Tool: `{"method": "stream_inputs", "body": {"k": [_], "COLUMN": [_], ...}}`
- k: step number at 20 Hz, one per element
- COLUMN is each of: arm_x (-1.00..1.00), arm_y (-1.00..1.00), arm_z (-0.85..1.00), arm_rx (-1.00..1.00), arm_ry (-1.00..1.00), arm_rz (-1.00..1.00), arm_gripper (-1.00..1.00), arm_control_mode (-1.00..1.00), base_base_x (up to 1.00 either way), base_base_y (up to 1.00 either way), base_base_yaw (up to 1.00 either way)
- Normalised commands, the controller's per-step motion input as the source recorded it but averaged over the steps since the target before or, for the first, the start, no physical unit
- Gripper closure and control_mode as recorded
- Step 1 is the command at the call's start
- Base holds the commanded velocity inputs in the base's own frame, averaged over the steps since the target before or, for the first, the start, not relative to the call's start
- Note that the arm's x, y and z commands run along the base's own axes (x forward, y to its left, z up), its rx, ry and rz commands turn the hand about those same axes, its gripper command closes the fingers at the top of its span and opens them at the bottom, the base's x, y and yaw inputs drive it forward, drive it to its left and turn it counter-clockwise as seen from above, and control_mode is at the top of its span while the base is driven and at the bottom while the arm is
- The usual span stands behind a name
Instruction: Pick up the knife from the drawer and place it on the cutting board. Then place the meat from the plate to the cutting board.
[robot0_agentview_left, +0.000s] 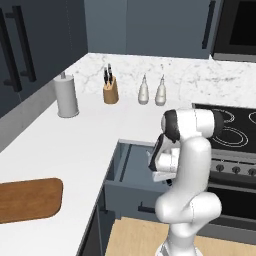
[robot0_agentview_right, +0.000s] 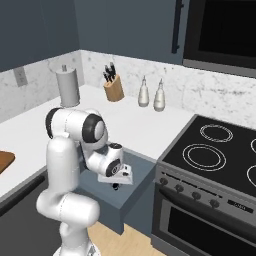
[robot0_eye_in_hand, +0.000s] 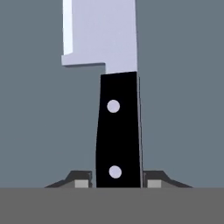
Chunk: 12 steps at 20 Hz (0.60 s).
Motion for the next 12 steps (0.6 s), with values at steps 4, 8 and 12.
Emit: {"method": "stream_inputs", "body": {"k": [4,8,12], "arm_x": [-0.15,-0.26,-0.31], "arm_y": [0.02,0.09,0.07], "arm_z": [0.97,1.00,1.00], "arm_rx": [0.00,0.00,0.00], "arm_ry": [-0.08,-0.02,0.02], "arm_rz": [0.20,0.24,0.19], "arm_gripper": [1.00,1.00,1.00], "arm_control_mode": [-1.00,-1.00,-1.00], "base_base_x": [0.00,0.00,0.00], "base_base_y": [0.00,0.00,0.00], "base_base_yaw": [0.00,0.00,0.00]}}
